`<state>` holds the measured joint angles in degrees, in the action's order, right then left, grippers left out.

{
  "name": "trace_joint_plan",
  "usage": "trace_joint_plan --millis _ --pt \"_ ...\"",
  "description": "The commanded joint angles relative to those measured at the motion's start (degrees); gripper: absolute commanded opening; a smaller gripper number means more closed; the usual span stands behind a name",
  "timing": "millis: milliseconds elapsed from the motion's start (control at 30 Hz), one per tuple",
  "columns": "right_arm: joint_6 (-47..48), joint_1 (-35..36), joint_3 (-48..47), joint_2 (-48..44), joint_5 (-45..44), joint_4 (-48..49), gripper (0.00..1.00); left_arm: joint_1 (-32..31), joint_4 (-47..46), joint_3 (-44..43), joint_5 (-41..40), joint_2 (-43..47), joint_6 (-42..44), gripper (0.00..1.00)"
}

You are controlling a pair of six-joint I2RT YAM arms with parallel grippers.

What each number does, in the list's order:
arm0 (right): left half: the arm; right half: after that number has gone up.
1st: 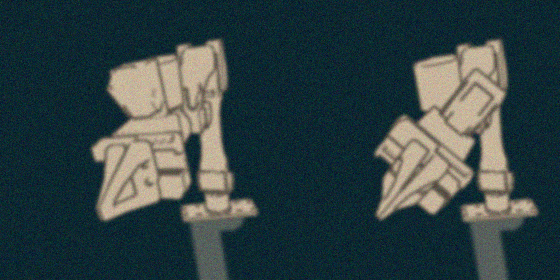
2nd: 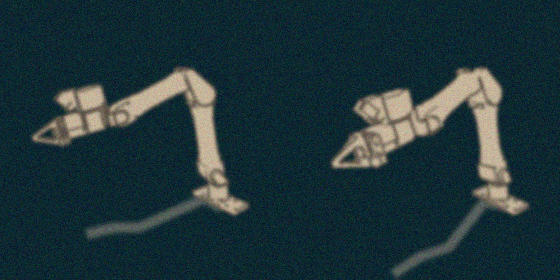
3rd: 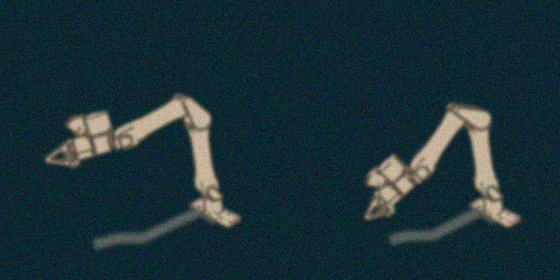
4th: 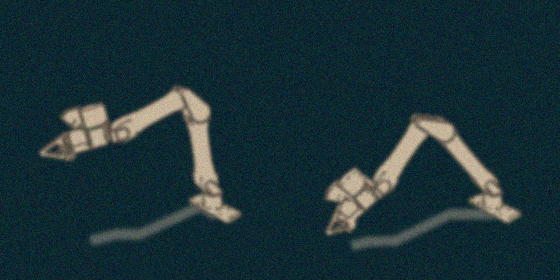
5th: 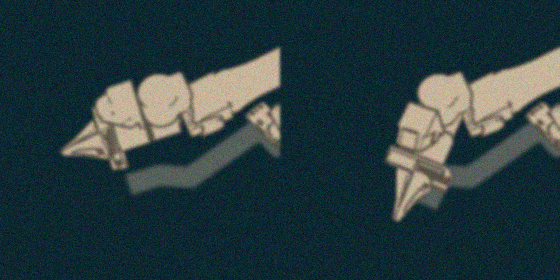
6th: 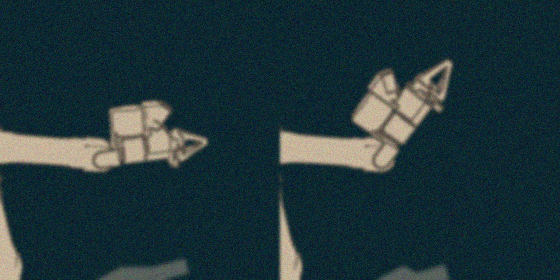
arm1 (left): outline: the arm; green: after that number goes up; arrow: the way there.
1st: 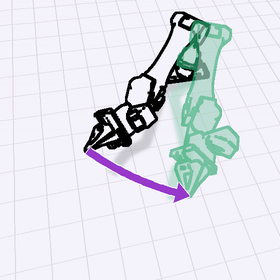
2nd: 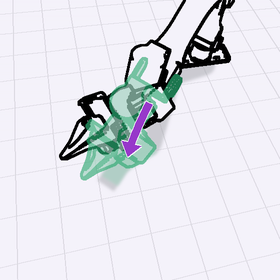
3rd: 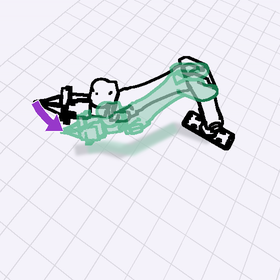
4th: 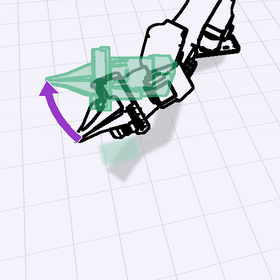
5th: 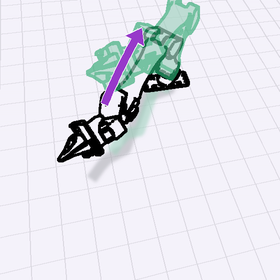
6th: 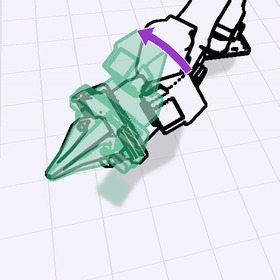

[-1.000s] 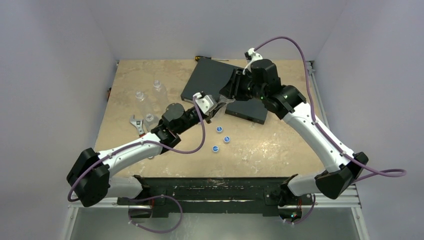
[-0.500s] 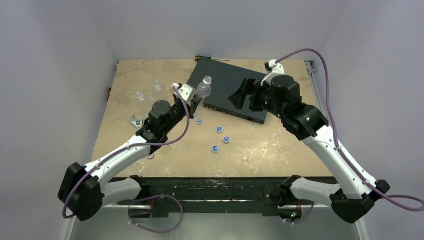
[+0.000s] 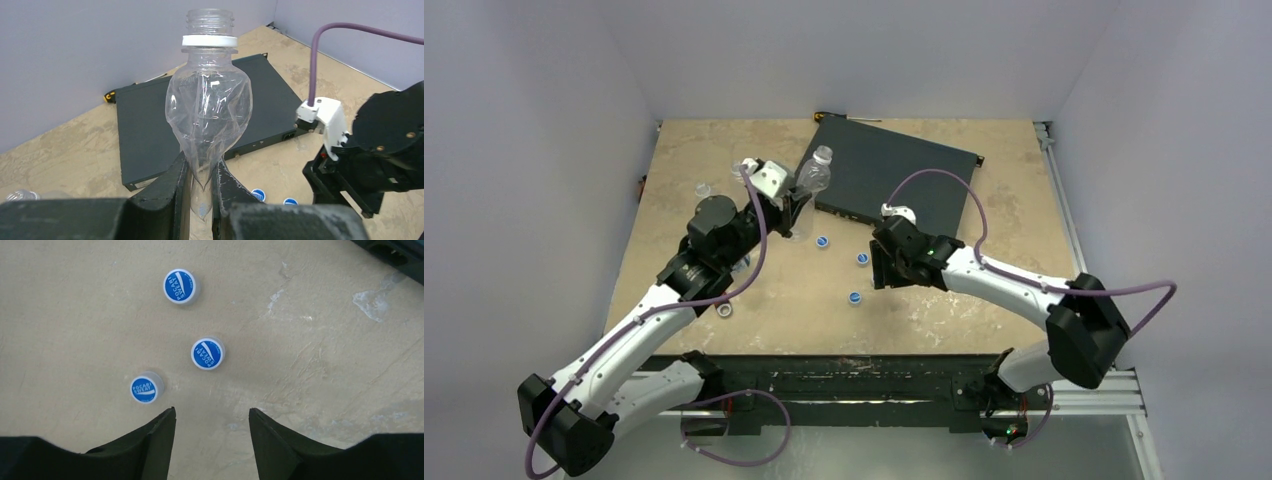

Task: Screw on the bottle caps
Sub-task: Screw the bottle cap onto the plastic bottle.

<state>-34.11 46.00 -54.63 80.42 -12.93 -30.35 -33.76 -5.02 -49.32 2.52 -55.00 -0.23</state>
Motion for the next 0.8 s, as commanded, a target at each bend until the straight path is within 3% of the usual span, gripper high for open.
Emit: trace_joint_plan --millis 0,567,767 --pt "-1.6 0.9 -0.2 3.0 -3.5 7.5 0.56 0.1 4.3 -2.2 2.3 2.0 2.5 0.00" --pt "-0.4 1.0 -5.9 17.5 -6.1 11.2 0.48 0.1 7.5 -2.4 4.0 3.0 3.9 0.00" --pt "-0.6 1.0 -6.9 19.1 -6.0 10.2 0.29 0.1 7.7 -2.6 4.6 3.9 3.5 0.00"
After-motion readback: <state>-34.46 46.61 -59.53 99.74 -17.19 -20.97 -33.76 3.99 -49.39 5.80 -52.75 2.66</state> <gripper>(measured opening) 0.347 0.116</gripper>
